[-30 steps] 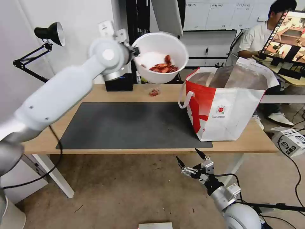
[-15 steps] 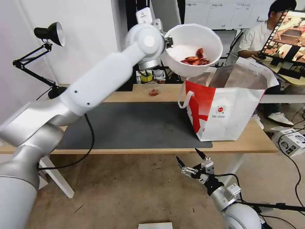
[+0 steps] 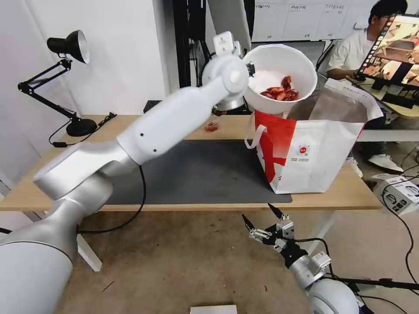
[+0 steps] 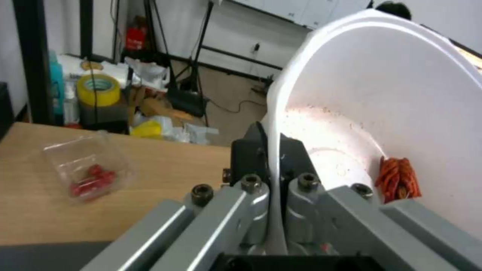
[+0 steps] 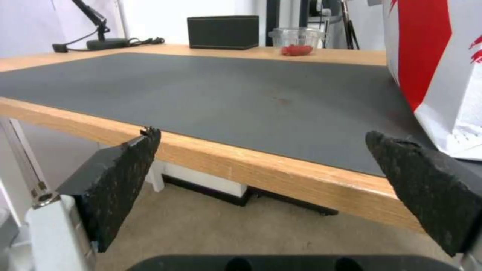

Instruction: Pick up the trash from the table and place it into the takeout bag.

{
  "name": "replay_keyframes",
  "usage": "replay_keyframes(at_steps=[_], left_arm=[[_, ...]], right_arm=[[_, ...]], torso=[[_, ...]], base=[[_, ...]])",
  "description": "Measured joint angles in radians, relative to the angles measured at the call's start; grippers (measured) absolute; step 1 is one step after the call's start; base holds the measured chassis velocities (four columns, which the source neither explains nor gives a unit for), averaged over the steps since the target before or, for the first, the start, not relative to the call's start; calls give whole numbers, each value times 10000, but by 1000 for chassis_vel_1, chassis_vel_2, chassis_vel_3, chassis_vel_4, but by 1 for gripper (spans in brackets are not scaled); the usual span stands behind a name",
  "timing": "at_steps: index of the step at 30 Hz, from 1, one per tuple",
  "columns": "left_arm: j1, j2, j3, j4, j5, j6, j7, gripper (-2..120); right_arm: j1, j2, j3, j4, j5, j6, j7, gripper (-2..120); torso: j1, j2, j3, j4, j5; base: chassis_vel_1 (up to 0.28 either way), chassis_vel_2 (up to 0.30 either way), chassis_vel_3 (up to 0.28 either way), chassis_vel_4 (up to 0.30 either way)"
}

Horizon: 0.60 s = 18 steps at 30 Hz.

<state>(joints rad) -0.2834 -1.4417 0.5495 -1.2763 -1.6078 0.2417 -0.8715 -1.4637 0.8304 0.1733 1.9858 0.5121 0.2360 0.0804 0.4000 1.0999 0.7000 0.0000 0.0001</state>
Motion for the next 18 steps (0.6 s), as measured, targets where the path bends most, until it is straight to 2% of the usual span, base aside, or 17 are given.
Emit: replay_keyframes(at_steps=[6,8,18], left_arm=[[48,-230,359,131,810,-386,314,0],[80,-222,679,120,1368,-481,453,0],[219,-80,1438,-235,2290,-528,755,0]], right_arm=[[0,0,0,0,0,0,0,100],[0,0,0,0,0,0,0,100],[0,0,0,0,0,0,0,100]], torso=[[0,0,-1,-1,0],[-1,0,0,0,-1],[0,0,0,0,-1]], base=[[0,0,0,0],[0,0,0,0],[0,0,0,0]])
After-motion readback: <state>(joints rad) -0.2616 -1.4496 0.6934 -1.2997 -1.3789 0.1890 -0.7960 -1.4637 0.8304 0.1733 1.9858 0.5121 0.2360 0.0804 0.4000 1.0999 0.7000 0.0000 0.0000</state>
